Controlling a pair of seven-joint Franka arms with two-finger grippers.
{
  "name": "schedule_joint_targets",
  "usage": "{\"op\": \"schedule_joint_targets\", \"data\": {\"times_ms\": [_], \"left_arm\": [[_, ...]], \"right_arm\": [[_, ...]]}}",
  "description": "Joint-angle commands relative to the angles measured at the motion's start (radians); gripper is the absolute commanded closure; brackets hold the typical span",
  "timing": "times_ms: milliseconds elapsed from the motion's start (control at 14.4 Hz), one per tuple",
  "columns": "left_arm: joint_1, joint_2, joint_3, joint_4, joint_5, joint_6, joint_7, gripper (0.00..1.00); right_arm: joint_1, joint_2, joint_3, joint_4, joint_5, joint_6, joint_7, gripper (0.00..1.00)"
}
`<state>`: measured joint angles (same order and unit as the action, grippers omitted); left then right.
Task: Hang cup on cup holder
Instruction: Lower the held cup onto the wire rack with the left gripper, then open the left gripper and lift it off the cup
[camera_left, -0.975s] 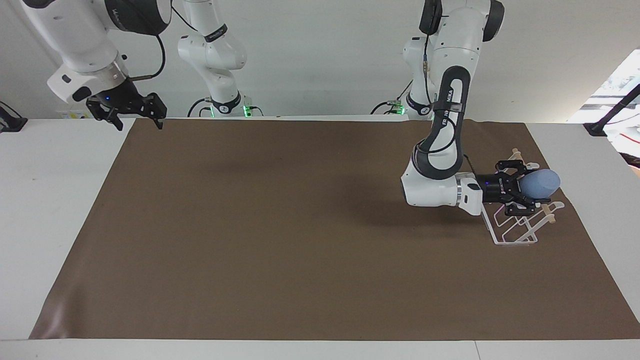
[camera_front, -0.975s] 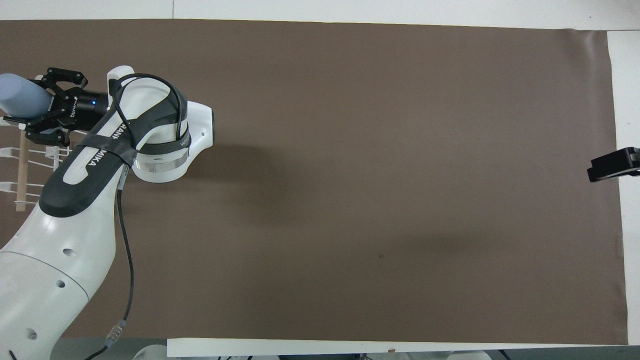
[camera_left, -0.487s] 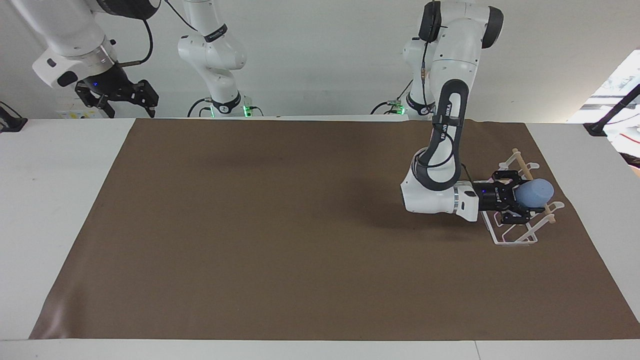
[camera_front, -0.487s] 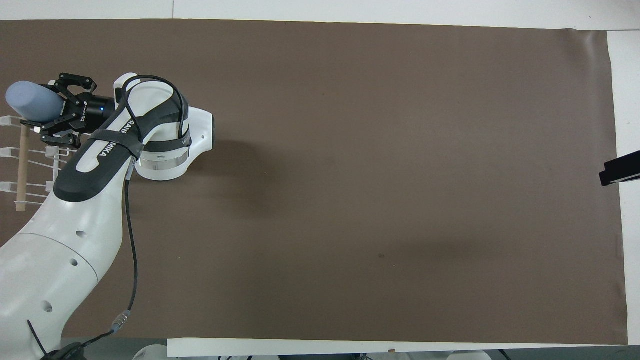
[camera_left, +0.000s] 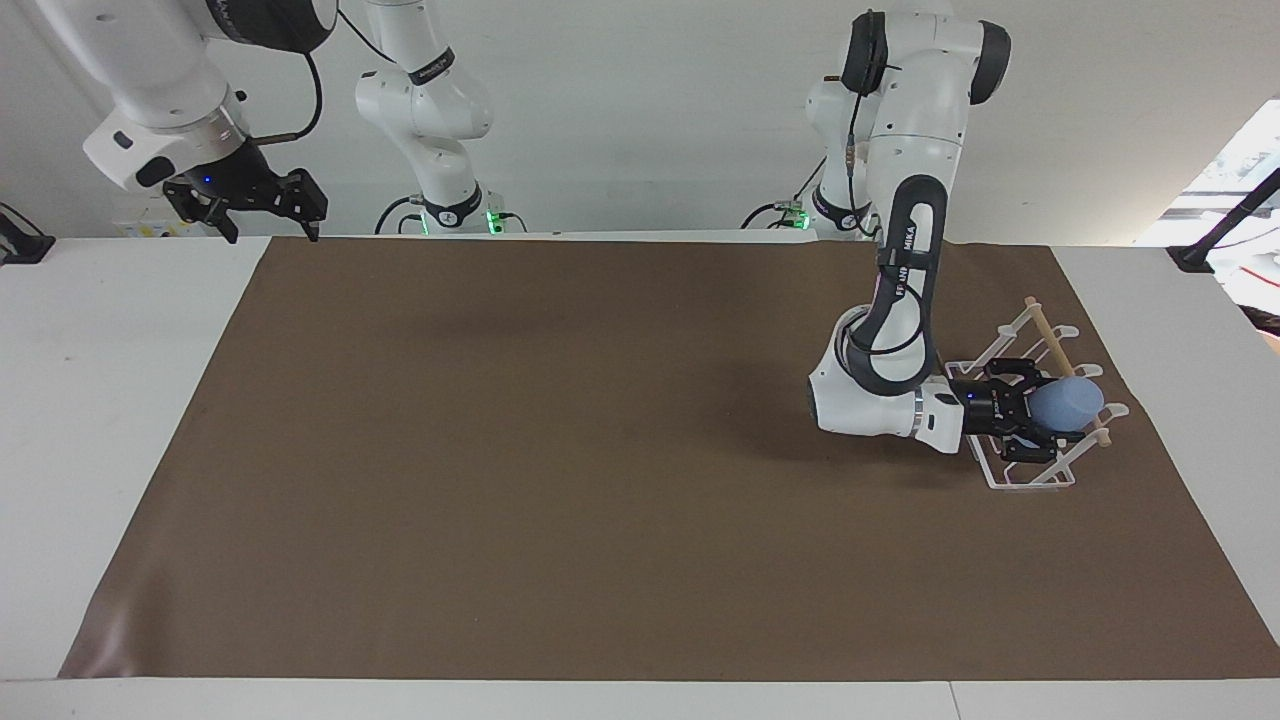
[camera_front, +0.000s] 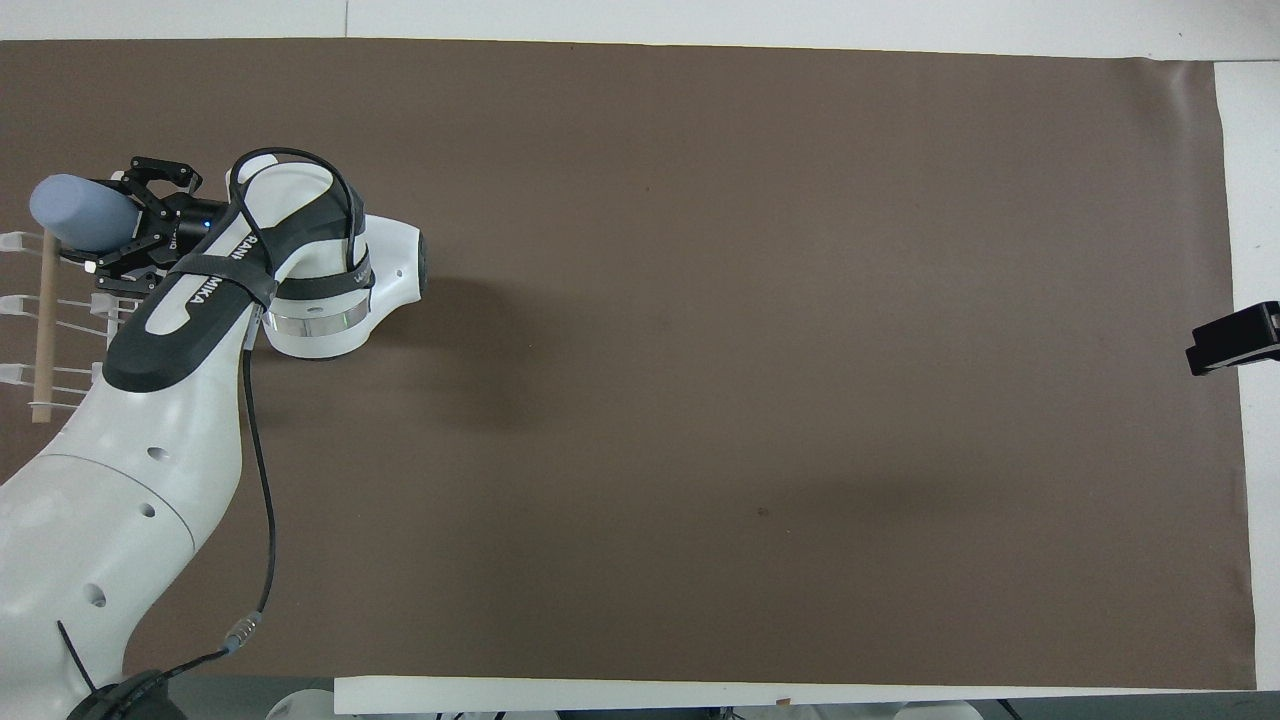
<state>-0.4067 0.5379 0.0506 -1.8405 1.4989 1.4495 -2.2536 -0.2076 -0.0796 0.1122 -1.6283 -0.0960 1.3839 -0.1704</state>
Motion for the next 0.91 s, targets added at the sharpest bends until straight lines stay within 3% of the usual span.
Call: {"op": "schedule_joint_targets", "data": {"times_ms": [0, 209, 348, 557, 627, 766, 835], "left_arm": [[0.014, 0.001, -0.003, 0.009, -0.019, 0.035, -0.009, 0.0], [0.005, -0.041, -0.006, 0.018, -0.028, 0.072, -0.007, 0.0], [-0.013, -0.117, -0.009, 0.012, -0.095, 0.069, -0.001, 0.0], [-0.046, -0.162, -0.008, 0.053, -0.216, 0.063, 0.02, 0.0], [-0.041, -0.183, -0.011, 0.059, -0.271, 0.078, 0.089, 0.0], [-0.027, -0.28, -0.006, 0.079, -0.47, 0.149, 0.368, 0.0], [-0.008, -0.312, 0.0, 0.086, -0.555, 0.155, 0.499, 0.0]], "right_arm": [[-0.01, -0.002, 0.004, 0.004, -0.018, -0.011, -0.001, 0.01], [-0.024, 0.0, 0.0, 0.004, -0.002, -0.009, -0.001, 0.01], [-0.024, 0.004, 0.0, 0.016, -0.002, -0.005, -0.001, 0.01], [-0.035, 0.02, 0.009, 0.033, 0.019, -0.005, -0.003, 0.01], [0.008, 0.02, -0.018, 0.031, 0.019, -0.003, -0.001, 0.01], [0.178, 0.011, -0.19, 0.03, 0.015, -0.002, 0.006, 0.01], [0.2, 0.011, -0.212, 0.03, 0.015, -0.003, 0.006, 0.01]]}}
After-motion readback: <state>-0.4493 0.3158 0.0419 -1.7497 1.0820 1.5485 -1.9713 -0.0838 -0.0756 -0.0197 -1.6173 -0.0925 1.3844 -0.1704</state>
